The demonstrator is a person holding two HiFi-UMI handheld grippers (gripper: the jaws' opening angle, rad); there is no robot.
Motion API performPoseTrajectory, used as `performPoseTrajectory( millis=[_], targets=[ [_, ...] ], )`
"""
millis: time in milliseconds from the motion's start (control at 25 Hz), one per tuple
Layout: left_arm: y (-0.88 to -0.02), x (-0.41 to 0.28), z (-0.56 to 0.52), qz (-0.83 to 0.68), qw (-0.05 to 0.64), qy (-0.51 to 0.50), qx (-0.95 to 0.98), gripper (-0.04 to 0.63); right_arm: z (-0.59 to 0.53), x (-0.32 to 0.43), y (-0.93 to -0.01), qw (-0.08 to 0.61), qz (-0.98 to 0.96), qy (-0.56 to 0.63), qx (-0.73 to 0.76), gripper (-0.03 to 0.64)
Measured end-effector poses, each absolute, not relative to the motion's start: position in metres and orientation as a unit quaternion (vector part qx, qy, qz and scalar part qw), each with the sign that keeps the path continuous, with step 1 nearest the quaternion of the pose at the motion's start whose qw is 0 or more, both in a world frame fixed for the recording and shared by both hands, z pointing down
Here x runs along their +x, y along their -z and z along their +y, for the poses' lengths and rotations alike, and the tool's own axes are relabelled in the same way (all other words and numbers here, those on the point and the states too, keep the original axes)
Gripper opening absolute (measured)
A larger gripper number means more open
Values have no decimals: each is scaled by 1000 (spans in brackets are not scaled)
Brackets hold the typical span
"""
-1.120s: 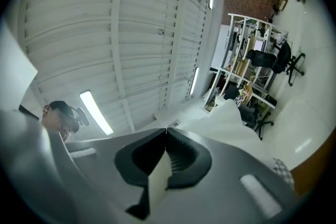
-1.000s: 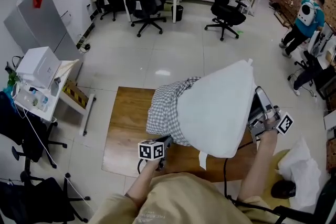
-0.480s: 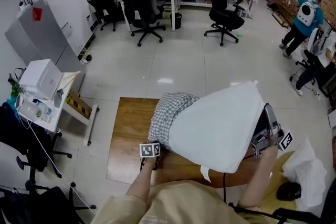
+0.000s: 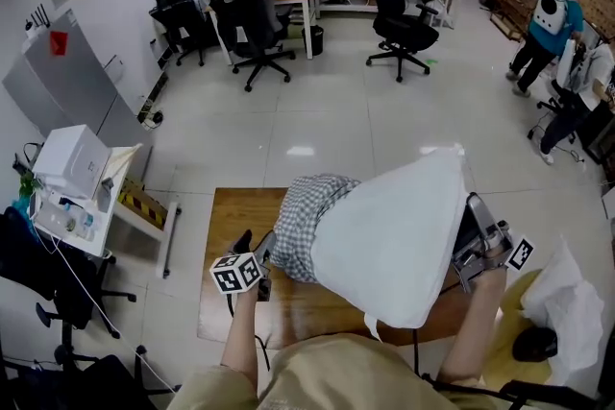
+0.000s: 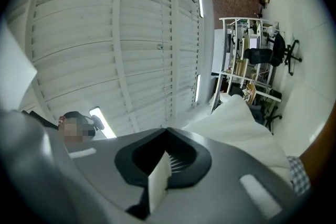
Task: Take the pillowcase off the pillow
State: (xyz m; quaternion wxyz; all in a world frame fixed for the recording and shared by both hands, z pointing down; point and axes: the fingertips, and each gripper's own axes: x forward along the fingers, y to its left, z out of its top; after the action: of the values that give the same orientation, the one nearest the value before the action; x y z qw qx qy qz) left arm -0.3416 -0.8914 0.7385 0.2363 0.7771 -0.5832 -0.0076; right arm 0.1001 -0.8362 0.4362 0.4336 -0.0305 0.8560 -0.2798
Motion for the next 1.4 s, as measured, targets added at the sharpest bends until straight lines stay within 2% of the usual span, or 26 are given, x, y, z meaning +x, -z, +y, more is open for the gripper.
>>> performPoseTrajectory(
  millis=[80, 200, 400, 560, 640, 680, 800, 920, 1000, 1120, 1280, 1360, 1400],
  targets=[
    [-689, -320, -909, -559, 204, 29, 803, 313, -831, 93, -431, 423, 863, 274, -27, 0],
    [-652, -271, -947, -499, 176, 6, 849, 313, -829, 83, -427, 405, 874, 269, -26, 0],
    [-672, -187, -1011, -382, 188, -99, 899, 310, -821, 69, -433, 369, 892, 258, -34, 0],
    [-719, -138, -1032, -272, 254, -174, 912, 127, -817, 67, -424, 369, 893, 253, -39, 0],
    [-741, -128, -1030, -250, 239, -212, 914, 24, -816, 73, -423, 372, 892, 255, -44, 0],
    [-747, -125, -1030, -245, 221, -222, 918, 18, -816, 78, -423, 373, 891, 255, -49, 0],
    [-760, -135, -1048, -282, 179, -243, 911, 11, -819, 89, -425, 384, 886, 254, -58, 0],
    [-794, -180, -1084, -372, 168, -284, 868, 9, -828, 80, -423, 381, 887, 253, -65, 0],
    [-827, -200, -1095, -414, 199, -307, 833, 9, -829, 80, -424, 372, 888, 258, -74, 0],
    [-853, -211, -1070, -413, 289, -360, 785, 9, -821, 85, -415, 380, 885, 258, -72, 0],
    [-864, -260, -1063, -421, 307, -401, 754, 11, -816, 81, -415, 380, 886, 258, -72, 0],
    [-867, -288, -1047, -430, 348, -403, 729, 11, -816, 88, -421, 369, 886, 264, -91, 0],
    [-865, -303, -1046, -443, 347, -402, 722, 11, -816, 90, -421, 365, 888, 264, -96, 0]
  ],
)
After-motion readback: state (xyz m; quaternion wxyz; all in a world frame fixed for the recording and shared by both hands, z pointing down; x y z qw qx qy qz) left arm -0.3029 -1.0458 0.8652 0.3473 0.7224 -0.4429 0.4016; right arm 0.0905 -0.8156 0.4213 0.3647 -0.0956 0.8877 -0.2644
